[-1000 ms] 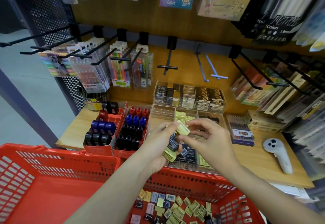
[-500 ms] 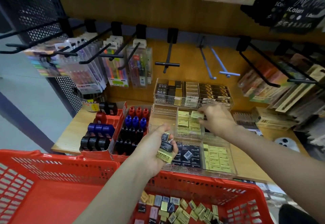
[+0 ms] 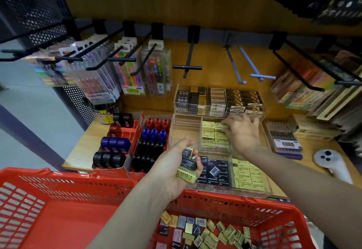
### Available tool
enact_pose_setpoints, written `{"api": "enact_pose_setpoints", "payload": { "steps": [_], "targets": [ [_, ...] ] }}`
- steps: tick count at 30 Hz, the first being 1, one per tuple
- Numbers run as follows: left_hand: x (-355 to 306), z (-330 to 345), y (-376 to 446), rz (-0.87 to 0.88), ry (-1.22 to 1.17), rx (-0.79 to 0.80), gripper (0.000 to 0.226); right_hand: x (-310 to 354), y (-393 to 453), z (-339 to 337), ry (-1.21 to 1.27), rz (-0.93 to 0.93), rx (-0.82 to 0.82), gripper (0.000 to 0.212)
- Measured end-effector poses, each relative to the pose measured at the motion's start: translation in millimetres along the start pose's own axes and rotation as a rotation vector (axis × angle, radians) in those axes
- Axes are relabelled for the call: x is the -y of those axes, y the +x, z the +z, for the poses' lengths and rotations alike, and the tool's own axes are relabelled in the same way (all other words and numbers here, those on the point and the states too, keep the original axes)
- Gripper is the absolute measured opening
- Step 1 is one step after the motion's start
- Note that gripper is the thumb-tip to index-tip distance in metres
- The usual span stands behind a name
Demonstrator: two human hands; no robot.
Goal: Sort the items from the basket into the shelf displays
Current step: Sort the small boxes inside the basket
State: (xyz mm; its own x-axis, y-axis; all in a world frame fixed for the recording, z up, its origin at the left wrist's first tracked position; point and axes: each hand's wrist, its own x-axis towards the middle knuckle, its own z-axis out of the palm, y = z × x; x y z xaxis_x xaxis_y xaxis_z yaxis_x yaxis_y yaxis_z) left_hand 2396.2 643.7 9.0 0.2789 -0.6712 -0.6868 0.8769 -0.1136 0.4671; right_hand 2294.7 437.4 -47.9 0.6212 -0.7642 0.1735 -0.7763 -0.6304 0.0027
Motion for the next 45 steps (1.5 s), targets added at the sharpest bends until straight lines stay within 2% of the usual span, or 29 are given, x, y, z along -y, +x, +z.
{"api": "enact_pose_setpoints", "payload": {
  "steps": [3,5,7,10,14,16,18,21,23,25,29,33,39,42,45],
  "targets": [
    [0.8,1.7,-2.2,0.008,0.003,0.019,0.023,5.7,3.5,-5.3,-0.060,0.042,0.015,0.018],
    [-0.8,2.4,-4.5,0.014,-0.011,0.037,0.027,11.9,2.5,-11.2,0.015,0.092,0.033,0.022],
    [-2.7,2.6,-6.8,0.008,-0.048,0.055,0.029,18.5,-8.1,-21.6,0.300,0.079,-0.005,0.024],
    [-6.0,2.7,-11.6,0.001,-0.086,0.080,0.033,36.8,-44.2,-47.9,0.831,-0.054,-0.001,0.012],
    [-2.9,3.3,-15.9,0.014,-0.048,0.098,0.035,57.9,-94.6,-81.3,1.225,-0.154,0.118,0.021],
    [-0.2,3.6,-18.2,0.019,-0.005,0.138,0.034,62.0,-101.6,-89.1,1.241,-0.142,0.159,0.026],
    [1.4,3.0,-20.1,0.043,0.069,0.146,0.037,61.9,-101.9,-95.6,1.160,-0.098,0.217,0.016],
    [0.4,0.2,-22.9,0.095,0.147,0.153,0.040,56.6,-102.5,-105.9,0.954,-0.157,0.373,0.038],
    [-1.8,-0.9,-26.2,0.096,0.146,0.190,0.042,54.2,-103.9,-114.3,1.032,-0.155,0.433,0.036],
    [-3.2,-0.5,-28.0,0.088,0.142,0.234,0.044,52.9,-104.7,-117.5,1.017,-0.153,0.345,0.027],
    [0.0,2.9,-26.1,0.114,0.166,0.248,0.044,56.5,-111.5,-113.7,0.895,-0.165,0.098,0.023],
    [6.2,6.0,-24.9,0.102,0.223,0.228,0.044,61.8,-114.8,-106.1,0.930,-0.078,0.077,0.018],
    [2.0,5.0,-20.9,0.088,0.042,0.161,0.040,40.1,-107.3,-114.0,1.069,0.140,0.110,0.020],
    [4.0,3.6,-20.9,0.079,0.198,0.097,0.033,28.9,-114.3,-118.0,1.066,0.069,0.025,0.028],
    [12.5,9.3,-23.7,0.050,0.360,0.156,0.045,25.7,-121.1,-116.5,1.055,0.002,-0.102,0.031]
  ]
}}
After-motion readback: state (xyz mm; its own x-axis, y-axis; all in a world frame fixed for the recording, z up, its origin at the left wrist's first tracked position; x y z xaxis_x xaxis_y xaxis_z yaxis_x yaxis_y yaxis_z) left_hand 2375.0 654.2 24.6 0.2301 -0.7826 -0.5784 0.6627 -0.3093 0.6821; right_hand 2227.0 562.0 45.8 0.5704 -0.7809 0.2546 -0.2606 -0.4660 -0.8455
